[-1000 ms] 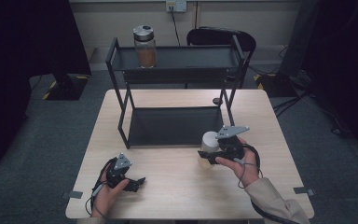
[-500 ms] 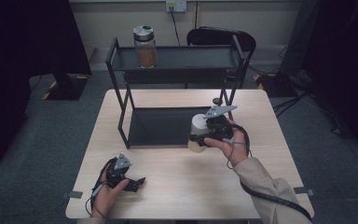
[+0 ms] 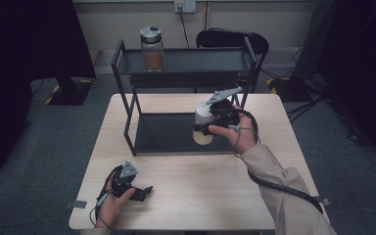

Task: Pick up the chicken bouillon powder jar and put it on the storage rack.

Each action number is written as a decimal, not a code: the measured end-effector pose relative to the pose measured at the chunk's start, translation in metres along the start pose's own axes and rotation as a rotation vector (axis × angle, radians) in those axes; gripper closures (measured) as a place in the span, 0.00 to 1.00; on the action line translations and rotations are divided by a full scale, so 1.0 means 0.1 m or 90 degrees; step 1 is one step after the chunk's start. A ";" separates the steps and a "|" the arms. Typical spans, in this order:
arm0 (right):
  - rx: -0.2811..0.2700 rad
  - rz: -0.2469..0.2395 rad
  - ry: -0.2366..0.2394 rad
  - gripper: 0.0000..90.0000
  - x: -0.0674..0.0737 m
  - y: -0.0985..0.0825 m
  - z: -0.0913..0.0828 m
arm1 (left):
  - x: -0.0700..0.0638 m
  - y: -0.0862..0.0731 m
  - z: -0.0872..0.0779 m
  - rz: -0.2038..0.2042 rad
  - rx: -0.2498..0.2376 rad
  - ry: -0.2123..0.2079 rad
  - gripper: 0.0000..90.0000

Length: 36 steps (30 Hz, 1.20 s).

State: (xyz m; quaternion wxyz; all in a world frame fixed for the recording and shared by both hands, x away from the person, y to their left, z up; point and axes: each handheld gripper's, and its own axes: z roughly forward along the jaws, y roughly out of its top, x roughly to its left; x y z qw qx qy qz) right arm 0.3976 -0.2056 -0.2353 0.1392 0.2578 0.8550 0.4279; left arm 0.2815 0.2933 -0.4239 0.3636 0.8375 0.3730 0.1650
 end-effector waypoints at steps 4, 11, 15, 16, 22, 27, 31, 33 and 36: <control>0.004 -0.010 -0.003 0.37 -0.03 0.15 -0.04 | 0.00 0.00 0.00 0.000 0.000 0.000 0.00; 0.003 -0.019 -0.002 0.37 -0.07 0.39 -0.14 | 0.00 0.00 0.00 0.000 0.001 0.000 0.00; 0.001 -0.025 -0.003 0.37 -0.07 0.55 -0.20 | 0.00 0.00 0.00 0.000 0.001 0.000 0.00; 0.002 -0.027 -0.005 0.37 -0.07 0.59 -0.22 | 0.00 0.00 0.00 0.000 0.001 0.000 0.00; 0.006 -0.033 0.000 0.37 -0.05 0.85 -0.30 | 0.00 0.00 0.00 0.000 0.001 0.000 0.00; 0.010 -0.044 0.001 0.37 -0.03 1.05 -0.37 | 0.00 0.00 0.00 0.000 0.001 0.000 0.00; 0.007 -0.045 0.005 0.37 -0.04 1.16 -0.43 | 0.00 0.00 0.00 0.000 0.000 0.000 0.00; 0.010 -0.048 0.003 0.37 -0.03 1.25 -0.46 | 0.00 0.00 0.00 0.001 0.001 0.000 0.00; 0.011 -0.051 0.002 0.37 -0.02 1.36 -0.51 | 0.00 0.00 0.00 0.002 0.001 0.000 0.00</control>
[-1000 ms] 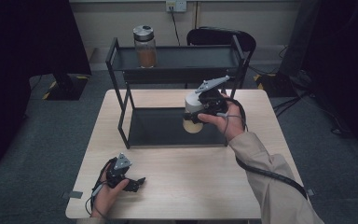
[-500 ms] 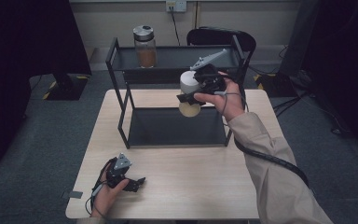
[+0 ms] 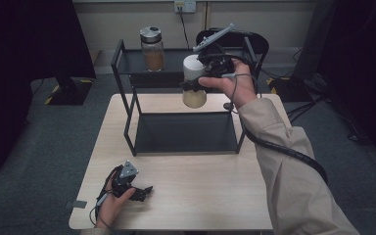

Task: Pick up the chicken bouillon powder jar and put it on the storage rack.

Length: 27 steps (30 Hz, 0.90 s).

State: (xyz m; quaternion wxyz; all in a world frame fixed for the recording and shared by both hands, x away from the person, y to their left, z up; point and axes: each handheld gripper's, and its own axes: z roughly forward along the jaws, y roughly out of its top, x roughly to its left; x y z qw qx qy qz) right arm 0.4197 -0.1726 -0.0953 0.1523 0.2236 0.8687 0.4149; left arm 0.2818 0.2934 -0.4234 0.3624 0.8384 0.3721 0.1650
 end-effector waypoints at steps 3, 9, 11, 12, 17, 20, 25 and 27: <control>0.007 -0.001 -0.001 0.37 0.01 0.13 -0.05 | 0.00 0.00 0.00 0.000 0.000 0.000 0.00; 0.012 0.001 -0.013 0.37 -0.02 0.33 -0.12 | 0.00 0.00 0.00 0.000 0.000 0.000 0.00; 0.008 0.009 -0.014 0.37 -0.04 0.37 -0.13 | 0.00 0.00 0.00 0.000 0.000 0.000 0.00; 0.007 0.010 -0.013 0.37 -0.06 0.40 -0.13 | 0.00 0.00 0.00 0.000 0.000 0.000 0.00; -0.001 0.020 -0.021 0.37 -0.13 0.58 -0.16 | 0.00 0.00 0.00 0.000 0.000 0.000 0.00; 0.000 0.023 -0.026 0.37 -0.16 0.64 -0.15 | 0.00 0.00 0.00 0.000 0.000 0.000 0.00; -0.001 0.028 -0.043 0.37 -0.22 0.76 -0.10 | 0.00 0.00 0.00 0.000 -0.001 0.000 0.00; -0.003 0.032 -0.048 0.37 -0.26 0.79 -0.06 | 0.00 0.00 0.00 0.000 -0.001 0.000 0.00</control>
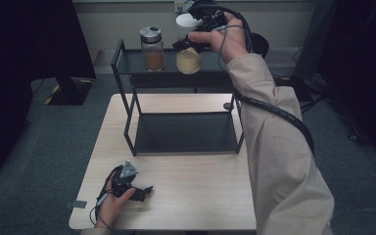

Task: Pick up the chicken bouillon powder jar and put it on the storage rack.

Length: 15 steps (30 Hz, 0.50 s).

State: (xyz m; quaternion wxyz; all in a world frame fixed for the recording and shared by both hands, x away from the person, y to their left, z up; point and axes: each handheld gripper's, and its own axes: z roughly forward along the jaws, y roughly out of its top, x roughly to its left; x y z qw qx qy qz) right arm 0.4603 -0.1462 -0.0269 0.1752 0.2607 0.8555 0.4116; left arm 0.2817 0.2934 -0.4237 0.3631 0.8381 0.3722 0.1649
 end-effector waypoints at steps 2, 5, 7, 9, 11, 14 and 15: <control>0.003 0.002 -0.010 0.37 -0.02 0.03 0.05 | 0.00 0.00 0.00 0.000 0.000 0.000 0.00; 0.004 0.011 -0.017 0.37 -0.08 0.05 0.15 | 0.00 0.00 0.00 0.000 0.000 0.000 0.00; 0.005 0.017 -0.020 0.37 -0.11 0.05 0.20 | 0.00 0.00 0.00 0.000 0.000 0.000 0.00; 0.004 0.024 -0.023 0.37 -0.15 0.05 0.25 | 0.00 0.00 0.00 0.000 0.000 0.000 0.00; 0.007 0.026 -0.034 0.37 -0.15 0.06 0.29 | 0.00 0.00 0.00 0.000 0.000 0.000 0.00; 0.019 0.027 -0.040 0.37 -0.17 0.09 0.37 | 0.00 0.00 0.00 0.000 0.001 0.000 0.00; 0.018 0.026 -0.039 0.37 -0.18 0.09 0.38 | 0.00 0.00 0.00 0.000 0.001 0.000 0.00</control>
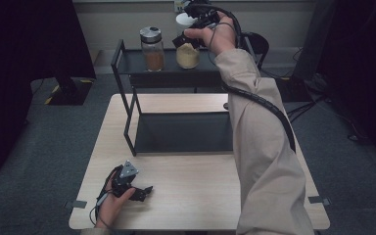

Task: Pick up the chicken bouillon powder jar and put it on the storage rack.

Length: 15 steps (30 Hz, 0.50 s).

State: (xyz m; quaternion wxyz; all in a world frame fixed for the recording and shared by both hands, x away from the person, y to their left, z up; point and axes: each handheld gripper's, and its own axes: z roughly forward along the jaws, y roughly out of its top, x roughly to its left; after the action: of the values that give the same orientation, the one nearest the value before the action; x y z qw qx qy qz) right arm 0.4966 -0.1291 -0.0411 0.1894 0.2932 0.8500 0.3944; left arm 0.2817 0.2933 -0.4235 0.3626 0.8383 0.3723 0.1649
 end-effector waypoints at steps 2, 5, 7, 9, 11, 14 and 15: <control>-0.002 0.001 0.002 0.37 -0.01 0.00 0.03 | 0.00 0.00 0.00 0.000 0.000 0.000 0.00; -0.003 0.004 0.003 0.37 -0.02 -0.01 0.05 | 0.00 0.00 0.00 0.000 0.000 0.000 0.00; -0.005 0.005 0.005 0.37 -0.02 -0.02 0.07 | 0.00 0.00 0.00 0.000 0.000 0.000 0.00; -0.010 0.012 0.003 0.37 -0.02 -0.04 0.06 | 0.00 0.00 0.00 0.000 0.000 0.000 0.00; -0.007 0.009 0.000 0.37 -0.02 -0.03 0.07 | 0.00 0.00 0.00 0.000 0.000 0.000 0.00; -0.010 0.014 0.005 0.37 -0.03 -0.05 0.07 | 0.00 0.00 0.00 0.000 0.000 0.000 0.00; -0.013 0.015 0.005 0.37 -0.03 -0.06 0.08 | 0.00 0.00 0.00 0.000 0.000 0.000 0.00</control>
State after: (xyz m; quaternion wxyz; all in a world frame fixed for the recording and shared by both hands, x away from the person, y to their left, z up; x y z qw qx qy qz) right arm 0.5013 -0.1299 -0.0501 0.1844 0.2993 0.8433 0.4066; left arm 0.2817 0.2933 -0.4235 0.3625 0.8383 0.3722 0.1650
